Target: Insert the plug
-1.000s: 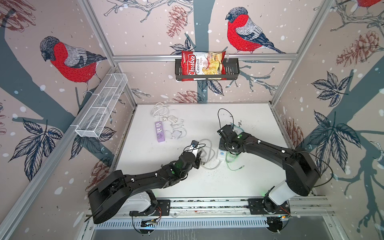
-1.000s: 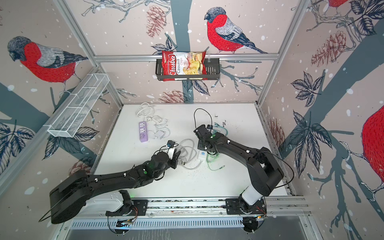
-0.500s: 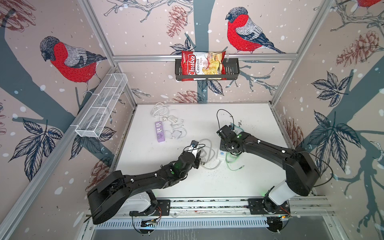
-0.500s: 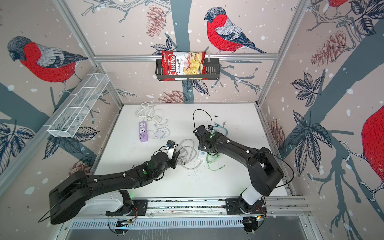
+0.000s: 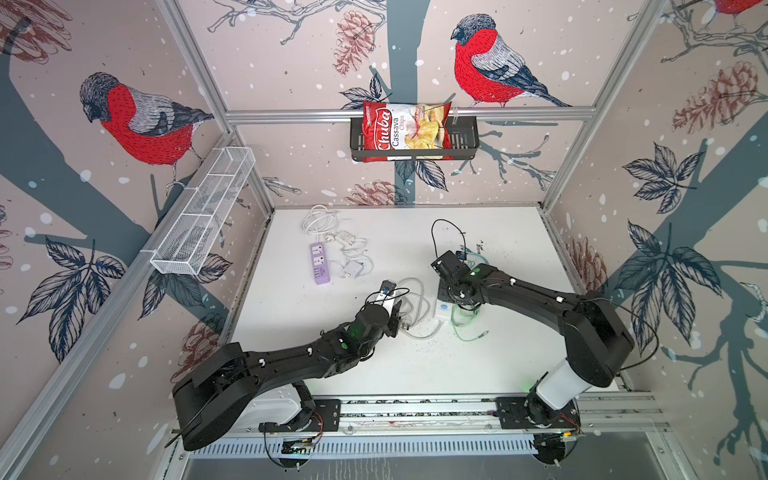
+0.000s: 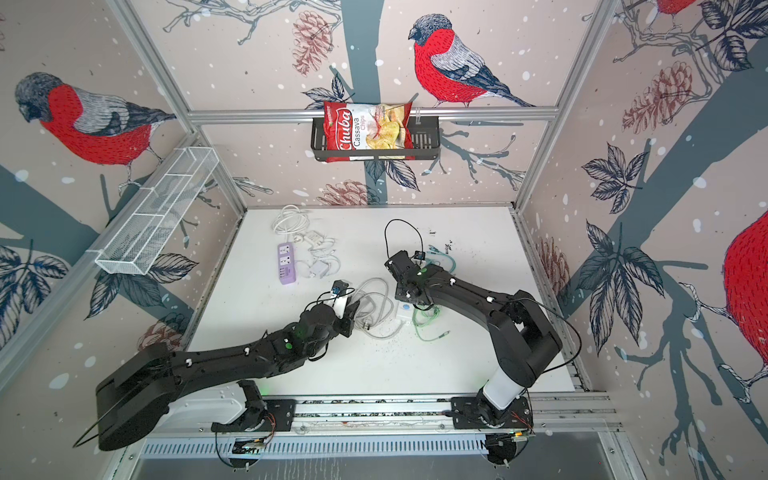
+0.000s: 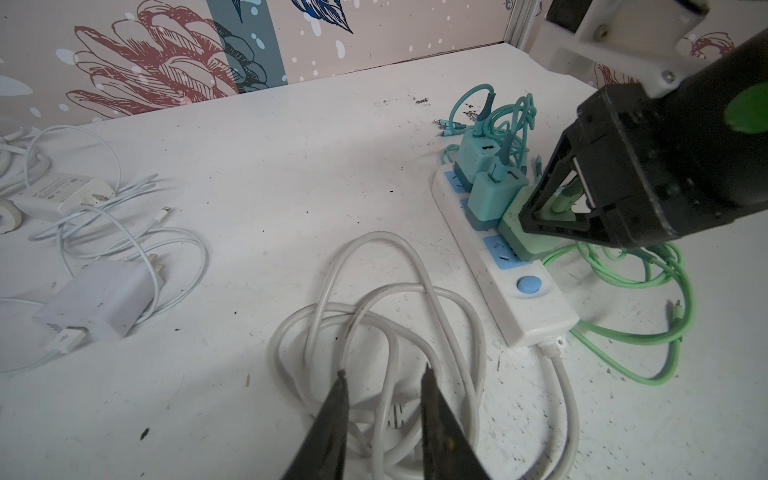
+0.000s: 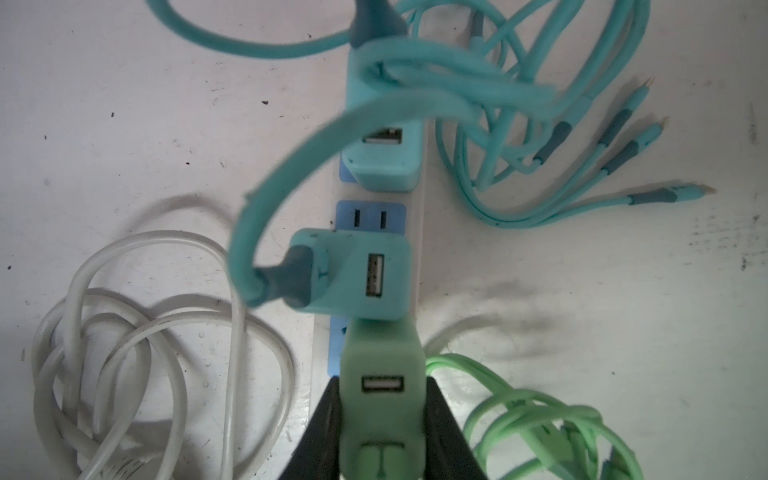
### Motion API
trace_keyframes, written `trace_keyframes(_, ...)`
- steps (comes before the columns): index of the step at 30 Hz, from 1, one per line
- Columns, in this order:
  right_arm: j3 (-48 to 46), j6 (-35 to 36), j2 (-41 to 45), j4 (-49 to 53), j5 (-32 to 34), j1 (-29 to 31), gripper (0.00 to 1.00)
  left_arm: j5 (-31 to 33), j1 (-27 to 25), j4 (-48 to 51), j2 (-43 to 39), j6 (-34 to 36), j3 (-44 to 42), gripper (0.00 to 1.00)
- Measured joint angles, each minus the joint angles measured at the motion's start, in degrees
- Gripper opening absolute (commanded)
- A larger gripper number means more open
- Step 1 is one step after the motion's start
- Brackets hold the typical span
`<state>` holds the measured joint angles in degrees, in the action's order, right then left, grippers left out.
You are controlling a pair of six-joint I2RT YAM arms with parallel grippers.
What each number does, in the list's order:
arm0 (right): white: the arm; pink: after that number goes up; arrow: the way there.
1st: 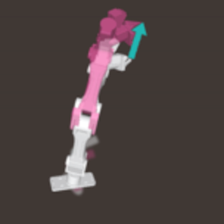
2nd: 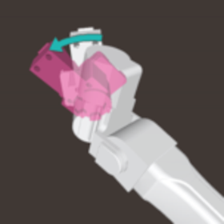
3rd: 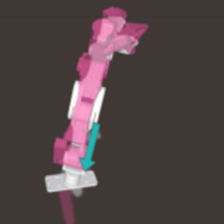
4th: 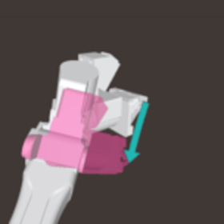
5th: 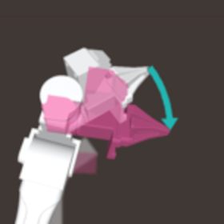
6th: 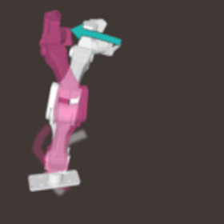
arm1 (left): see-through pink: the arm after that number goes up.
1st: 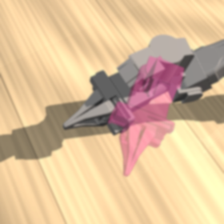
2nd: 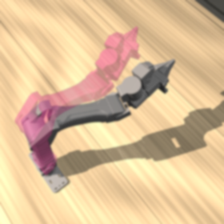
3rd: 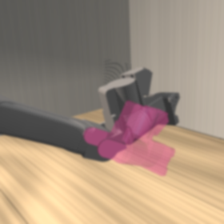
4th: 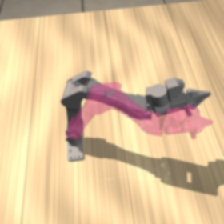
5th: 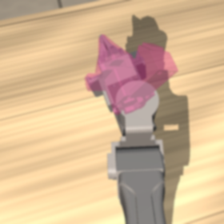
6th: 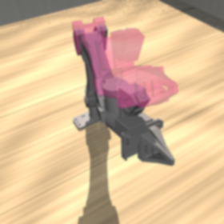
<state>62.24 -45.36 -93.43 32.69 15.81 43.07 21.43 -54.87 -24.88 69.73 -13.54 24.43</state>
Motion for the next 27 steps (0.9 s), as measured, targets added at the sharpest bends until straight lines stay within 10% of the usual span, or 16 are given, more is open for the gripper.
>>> trace_keyframes(27, 1.6, 1.4, -7.5, -7.8, 4.9, -2.1, 0.09, 6.9, 0.4, 2.4, -10.1, 0.2, -3.0, 0.44)
